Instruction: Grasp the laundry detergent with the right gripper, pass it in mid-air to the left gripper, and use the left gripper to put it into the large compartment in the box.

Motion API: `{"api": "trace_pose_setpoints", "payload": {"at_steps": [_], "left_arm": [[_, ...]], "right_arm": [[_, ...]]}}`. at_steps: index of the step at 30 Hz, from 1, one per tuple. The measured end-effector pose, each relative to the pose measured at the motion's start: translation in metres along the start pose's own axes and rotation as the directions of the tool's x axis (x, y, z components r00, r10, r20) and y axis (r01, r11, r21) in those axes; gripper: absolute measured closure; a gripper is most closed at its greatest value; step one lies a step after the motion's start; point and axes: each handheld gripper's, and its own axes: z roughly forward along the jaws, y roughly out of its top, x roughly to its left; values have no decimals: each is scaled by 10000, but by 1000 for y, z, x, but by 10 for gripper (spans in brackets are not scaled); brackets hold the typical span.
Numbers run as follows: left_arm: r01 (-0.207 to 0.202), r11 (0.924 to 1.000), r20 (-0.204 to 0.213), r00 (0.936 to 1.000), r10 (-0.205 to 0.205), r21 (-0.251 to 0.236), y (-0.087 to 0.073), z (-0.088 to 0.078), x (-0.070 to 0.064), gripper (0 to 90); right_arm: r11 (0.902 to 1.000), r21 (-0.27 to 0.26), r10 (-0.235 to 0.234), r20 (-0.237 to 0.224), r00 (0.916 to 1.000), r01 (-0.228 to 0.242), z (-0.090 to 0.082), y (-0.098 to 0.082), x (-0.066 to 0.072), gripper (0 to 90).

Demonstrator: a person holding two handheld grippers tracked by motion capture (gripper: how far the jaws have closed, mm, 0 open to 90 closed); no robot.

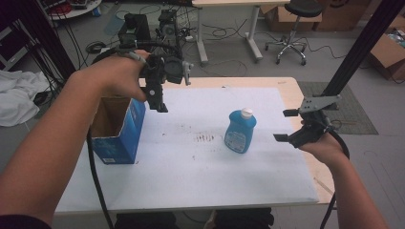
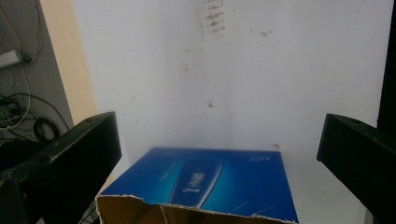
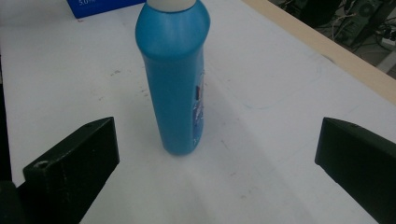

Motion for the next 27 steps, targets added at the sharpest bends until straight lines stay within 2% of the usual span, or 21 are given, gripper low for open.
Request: {"api": "trace_pose_setpoints", "payload": {"at_steps": [8,12,23,27], "left_arm": [[-10,10000,-69,10000,10,26,-2,0,-3,1],[78,10000,-31,10000,-78,49,-2,0,-4,1],[-83,9999,-41,10000,83,64,0,1,-6,1],[-27,10000,-66,10000,28,67,-1,0,-7,1]], "right_arm": [[9992,-378,154,-215,9997,-162,21,-19,13,0],[9986,-493,164,-298,9994,-178,29,-22,15,0],[9933,-1109,292,-302,9991,-324,59,-28,20,0],[9931,-1130,275,-248,9993,-301,71,-29,24,0]]}}
